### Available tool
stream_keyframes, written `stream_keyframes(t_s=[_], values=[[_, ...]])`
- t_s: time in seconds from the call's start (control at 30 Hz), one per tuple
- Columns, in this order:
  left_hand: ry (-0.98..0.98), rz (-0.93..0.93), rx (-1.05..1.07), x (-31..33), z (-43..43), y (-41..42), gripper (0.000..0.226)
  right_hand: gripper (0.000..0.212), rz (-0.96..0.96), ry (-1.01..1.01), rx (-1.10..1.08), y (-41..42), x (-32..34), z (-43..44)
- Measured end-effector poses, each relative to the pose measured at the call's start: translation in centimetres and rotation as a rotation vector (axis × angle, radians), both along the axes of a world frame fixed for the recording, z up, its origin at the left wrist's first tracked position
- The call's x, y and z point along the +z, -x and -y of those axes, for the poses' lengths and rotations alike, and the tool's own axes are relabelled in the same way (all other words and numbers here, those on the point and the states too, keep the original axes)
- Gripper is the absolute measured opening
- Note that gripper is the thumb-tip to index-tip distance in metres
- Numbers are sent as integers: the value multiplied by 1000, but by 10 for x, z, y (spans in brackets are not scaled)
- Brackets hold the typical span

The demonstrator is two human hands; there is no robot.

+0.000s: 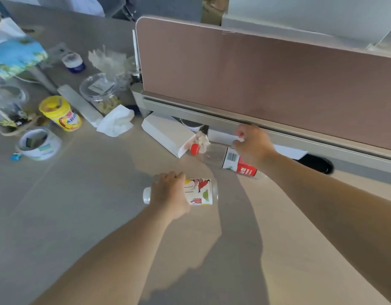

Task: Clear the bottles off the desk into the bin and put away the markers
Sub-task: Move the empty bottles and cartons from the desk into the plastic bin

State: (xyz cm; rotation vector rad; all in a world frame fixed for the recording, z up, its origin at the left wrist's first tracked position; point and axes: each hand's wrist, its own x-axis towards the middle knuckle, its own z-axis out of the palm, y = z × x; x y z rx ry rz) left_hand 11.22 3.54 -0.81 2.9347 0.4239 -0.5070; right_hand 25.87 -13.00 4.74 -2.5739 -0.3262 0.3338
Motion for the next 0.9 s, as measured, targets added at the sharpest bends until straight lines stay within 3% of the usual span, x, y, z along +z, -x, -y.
stream_keyframes(t_s=[0.1,0.2,0.3,0.47,0.63,0.73,0.9], values=[[-29,19,97,15,-29,14,53,67,-130,344,185,20,-40,1],[-1,7,202,38,-59,29,55,78,-287,258,64,64,-64,7],[68,32,308,58,-74,47,56,76,-288,252,75,107,-66,12],[234,46,303,78,-38,65,55,83,-434,161,-153,182,-57,54],[421,2,94,72,41,66,53,78,-502,200,-362,252,-39,137],[431,-82,-71,63,102,78,52,59,-484,68,-628,303,-36,190],[421,-141,-383,65,226,118,56,61,-435,-13,-885,411,-20,268]])
